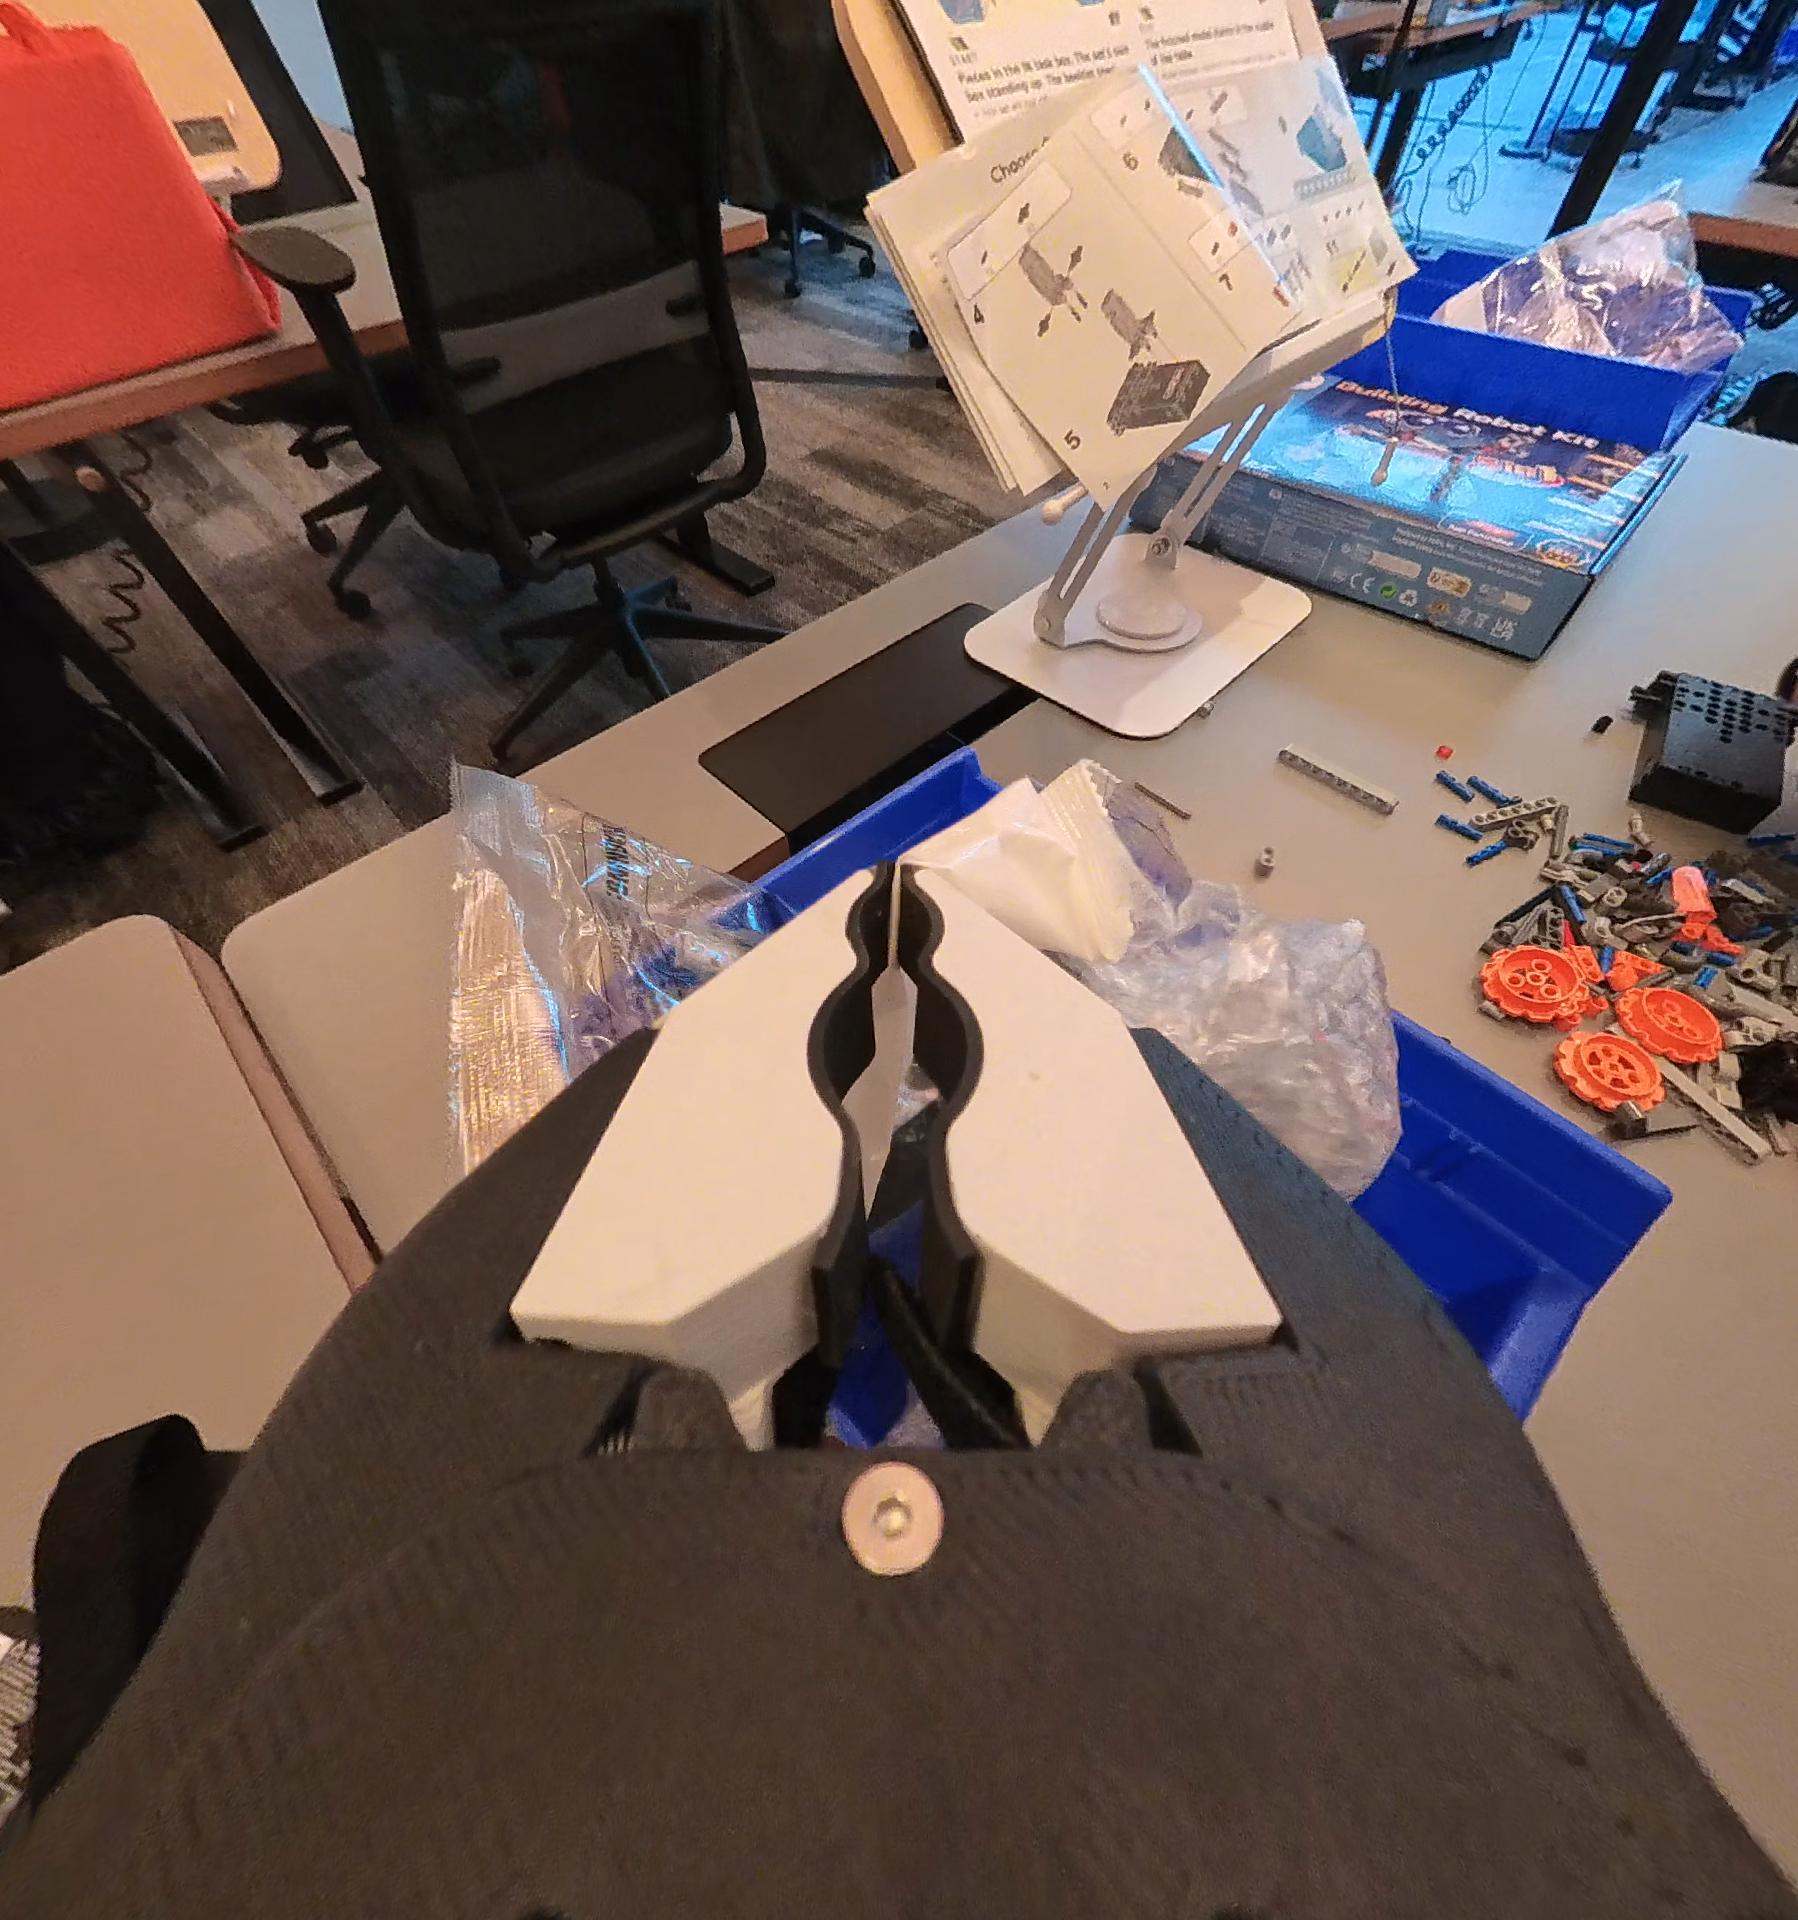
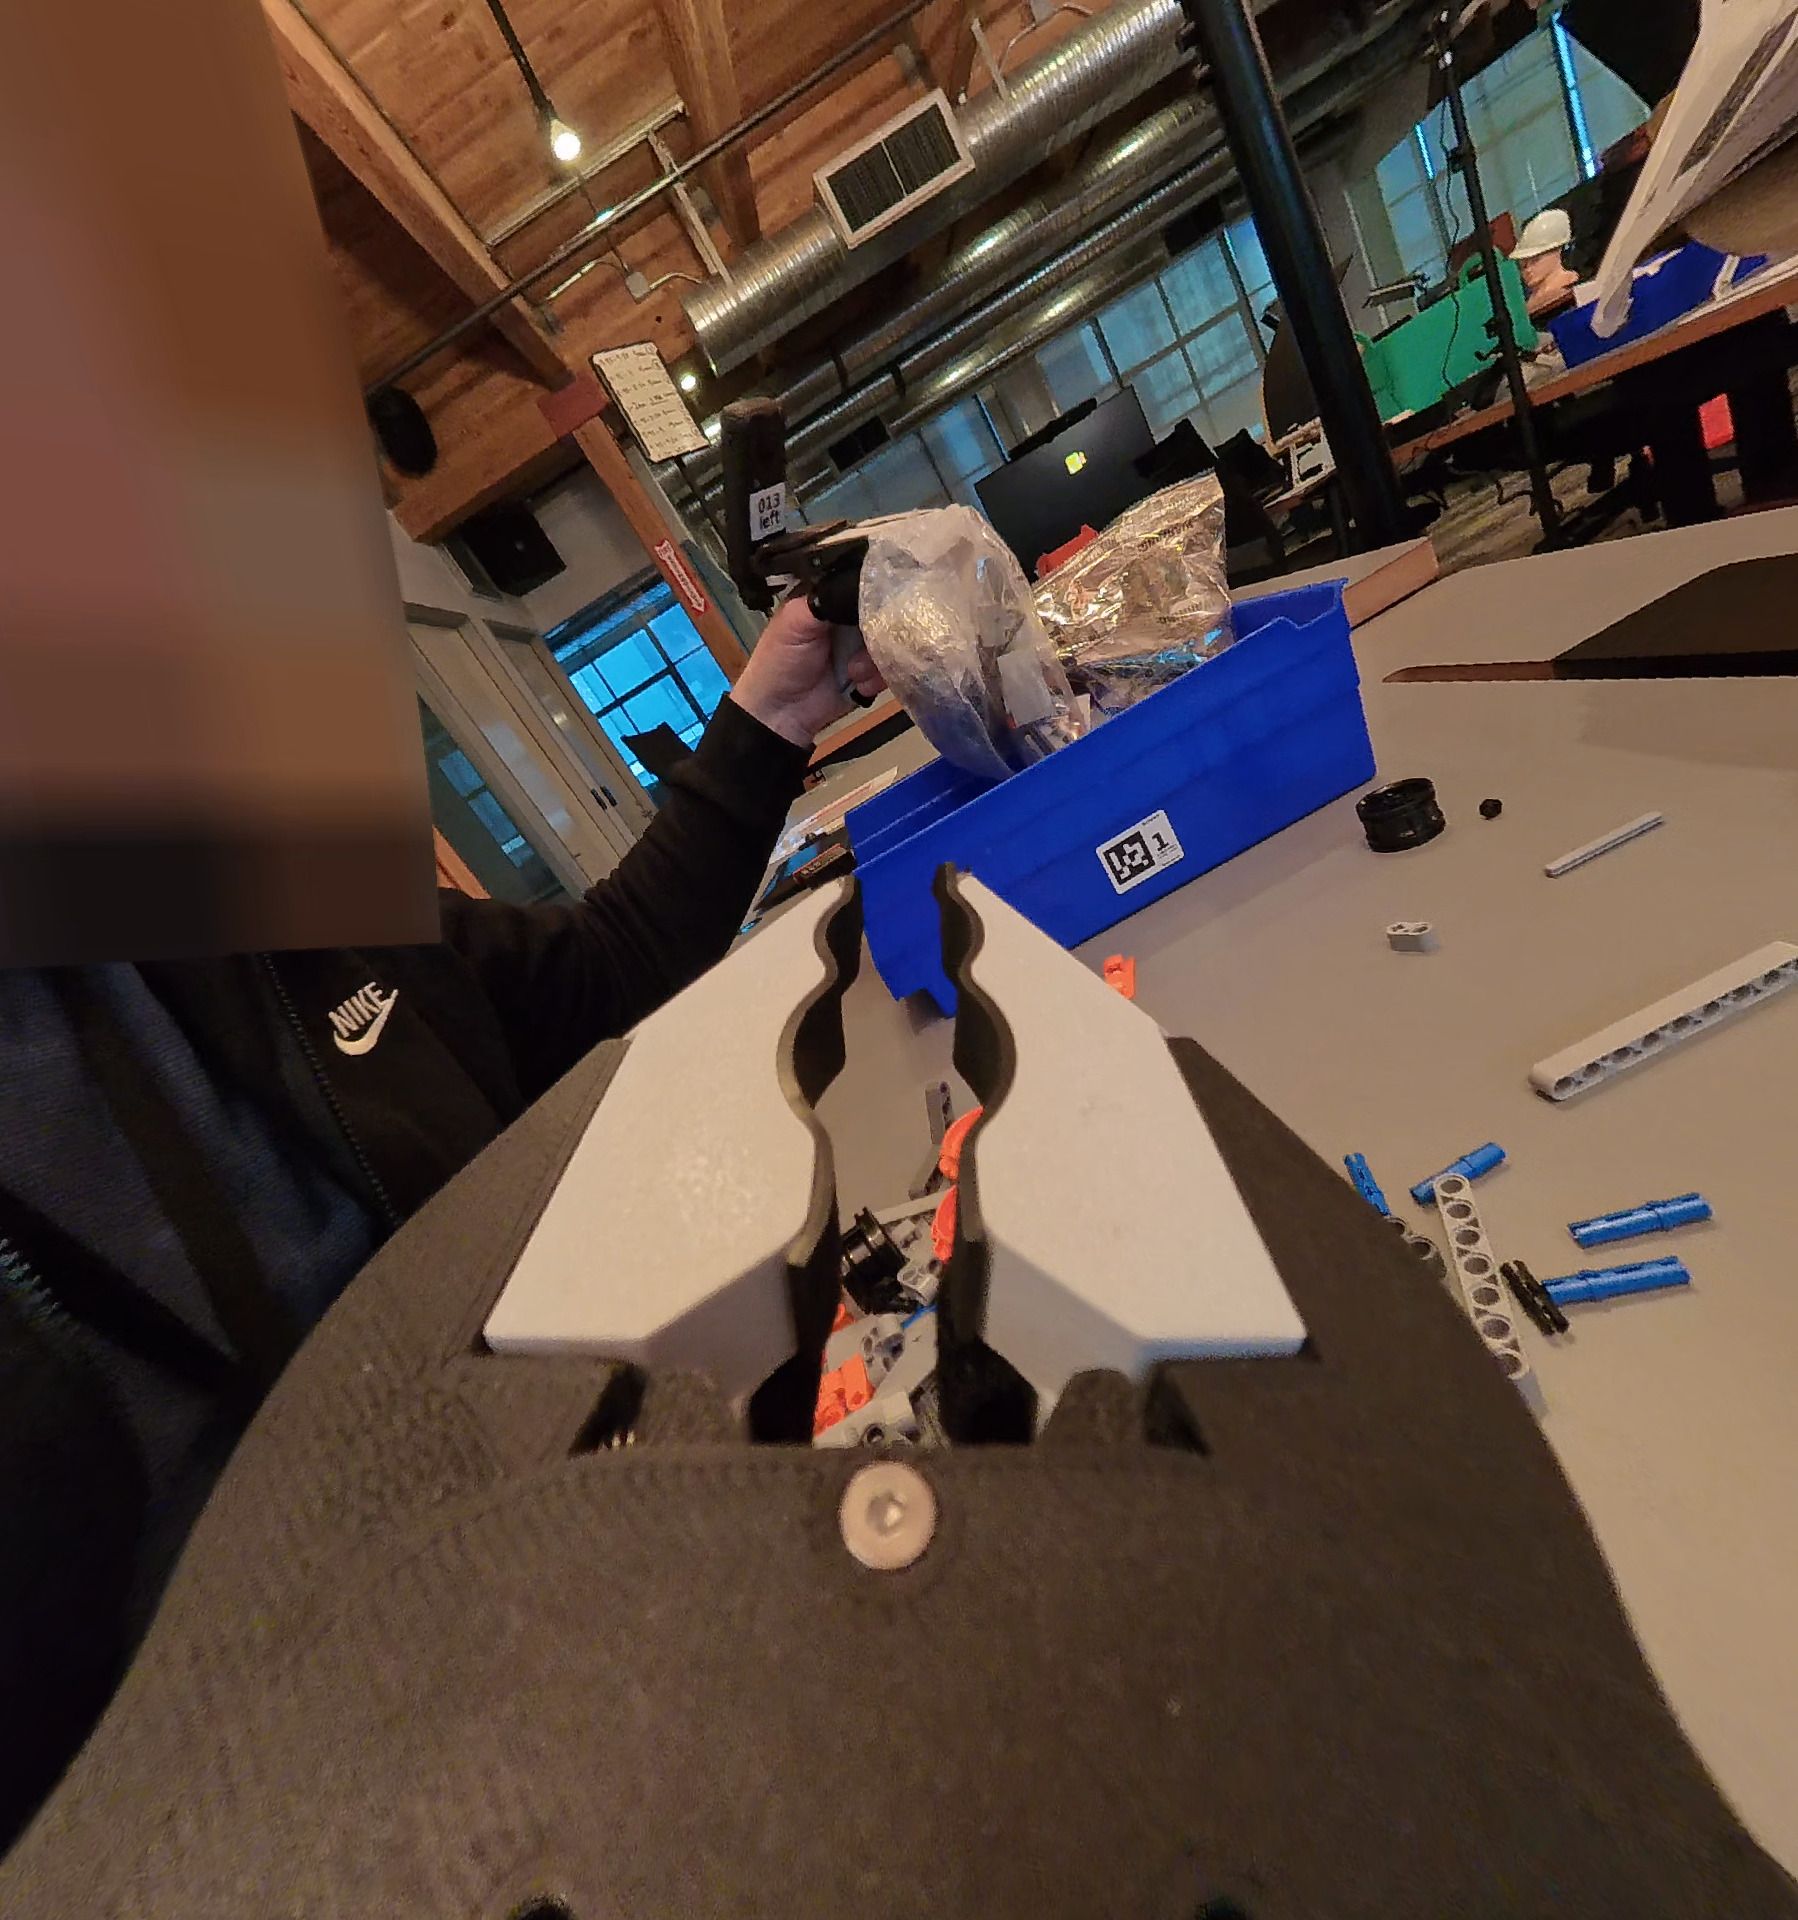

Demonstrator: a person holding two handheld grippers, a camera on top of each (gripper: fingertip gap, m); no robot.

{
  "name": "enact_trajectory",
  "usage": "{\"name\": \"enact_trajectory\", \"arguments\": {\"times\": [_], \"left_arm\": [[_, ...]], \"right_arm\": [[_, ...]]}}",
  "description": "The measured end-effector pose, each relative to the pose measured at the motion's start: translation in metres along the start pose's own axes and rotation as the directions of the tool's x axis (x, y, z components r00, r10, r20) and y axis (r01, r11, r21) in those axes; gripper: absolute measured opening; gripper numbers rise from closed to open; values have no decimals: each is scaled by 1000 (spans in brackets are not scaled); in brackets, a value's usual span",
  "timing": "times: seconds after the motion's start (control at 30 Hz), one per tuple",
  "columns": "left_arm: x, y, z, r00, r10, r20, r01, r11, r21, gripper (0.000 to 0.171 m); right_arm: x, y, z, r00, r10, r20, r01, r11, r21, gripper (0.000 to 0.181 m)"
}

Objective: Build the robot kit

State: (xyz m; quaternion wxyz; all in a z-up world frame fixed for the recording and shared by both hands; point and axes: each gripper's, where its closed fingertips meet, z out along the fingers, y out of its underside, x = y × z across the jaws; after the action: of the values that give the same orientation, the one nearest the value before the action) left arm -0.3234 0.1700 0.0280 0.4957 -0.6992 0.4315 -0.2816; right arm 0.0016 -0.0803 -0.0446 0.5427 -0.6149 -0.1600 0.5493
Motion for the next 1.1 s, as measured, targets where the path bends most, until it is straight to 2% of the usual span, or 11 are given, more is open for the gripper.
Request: {"name": "enact_trajectory", "arguments": {"times": [0.2,0.37,0.6,0.87,1.1], "left_arm": [[-6,-2,0,1000,7,22,-8,999,50,0],[-25,-12,-12,997,-42,65,32,988,153,0],[-37,-8,-9,994,-76,79,64,987,148,0],[-71,3,-13,964,-232,126,207,961,185,0],[-85,14,-11,948,-295,119,269,943,197,0]], "right_arm": [[4,5,0,1000,8,2,-8,1000,-10,14],[4,6,1,1000,1,12,-1,1000,-14,14],[3,6,3,1000,-15,8,16,1000,-22,14],[-3,8,9,999,-36,15,37,998,-45,15],[-5,7,8,999,-37,19,37,999,-39,15]]}}
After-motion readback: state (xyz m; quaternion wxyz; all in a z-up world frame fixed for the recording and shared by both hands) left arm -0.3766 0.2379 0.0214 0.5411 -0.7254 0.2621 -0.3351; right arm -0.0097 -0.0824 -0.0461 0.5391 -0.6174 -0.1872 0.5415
